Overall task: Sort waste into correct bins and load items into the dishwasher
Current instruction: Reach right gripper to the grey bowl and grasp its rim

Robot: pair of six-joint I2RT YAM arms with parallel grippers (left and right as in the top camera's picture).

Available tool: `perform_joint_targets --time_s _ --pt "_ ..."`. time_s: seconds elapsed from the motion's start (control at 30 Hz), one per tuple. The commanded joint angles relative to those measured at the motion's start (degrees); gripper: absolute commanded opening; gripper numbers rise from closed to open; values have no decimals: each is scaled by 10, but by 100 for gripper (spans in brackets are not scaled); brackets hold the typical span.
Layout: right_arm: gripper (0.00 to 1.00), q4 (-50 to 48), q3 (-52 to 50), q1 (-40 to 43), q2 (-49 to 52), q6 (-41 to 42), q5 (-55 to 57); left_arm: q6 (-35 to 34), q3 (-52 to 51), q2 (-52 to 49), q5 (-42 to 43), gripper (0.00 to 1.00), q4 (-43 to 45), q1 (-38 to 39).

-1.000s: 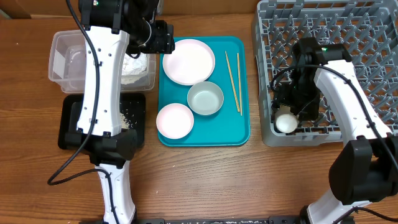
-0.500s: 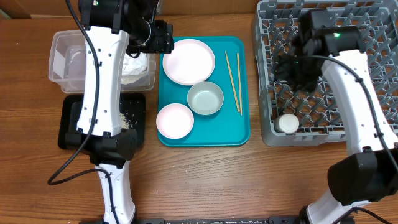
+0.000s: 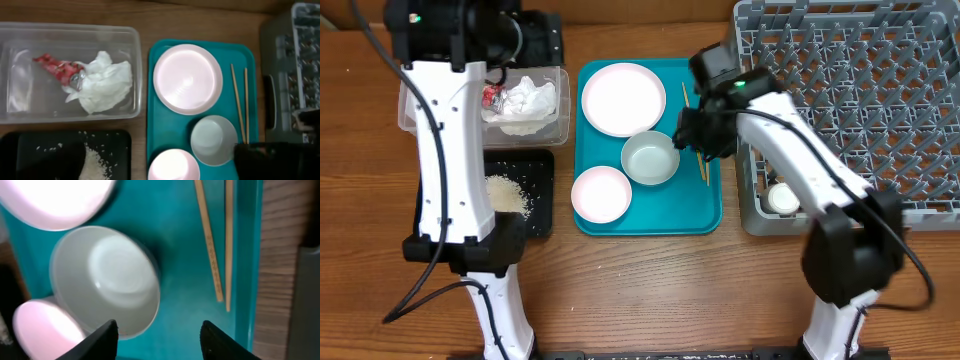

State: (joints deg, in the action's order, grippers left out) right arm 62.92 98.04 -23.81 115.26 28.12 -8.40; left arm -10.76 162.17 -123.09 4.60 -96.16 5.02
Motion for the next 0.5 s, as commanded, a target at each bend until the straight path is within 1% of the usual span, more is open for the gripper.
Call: perform_joint_targets --time_s 0.0,0.17,0.3,0.43,0.47 --pt "51 -10 -3 -9 34 36 12 -11 1 8 -34 100 -3 -1" --pt "41 -17 -3 -9 64 37 12 -10 -1 8 -34 100 -3 -1" --pt "37 -25 -5 -10 82 37 7 -10 -1 8 -34 100 -3 -1" --pt "28 -42 -15 -13 87 37 6 -10 -1 8 -33 100 -3 -1" --pt "27 -46 -17 -14 87 37 6 -11 -1 8 -33 100 -3 -1"
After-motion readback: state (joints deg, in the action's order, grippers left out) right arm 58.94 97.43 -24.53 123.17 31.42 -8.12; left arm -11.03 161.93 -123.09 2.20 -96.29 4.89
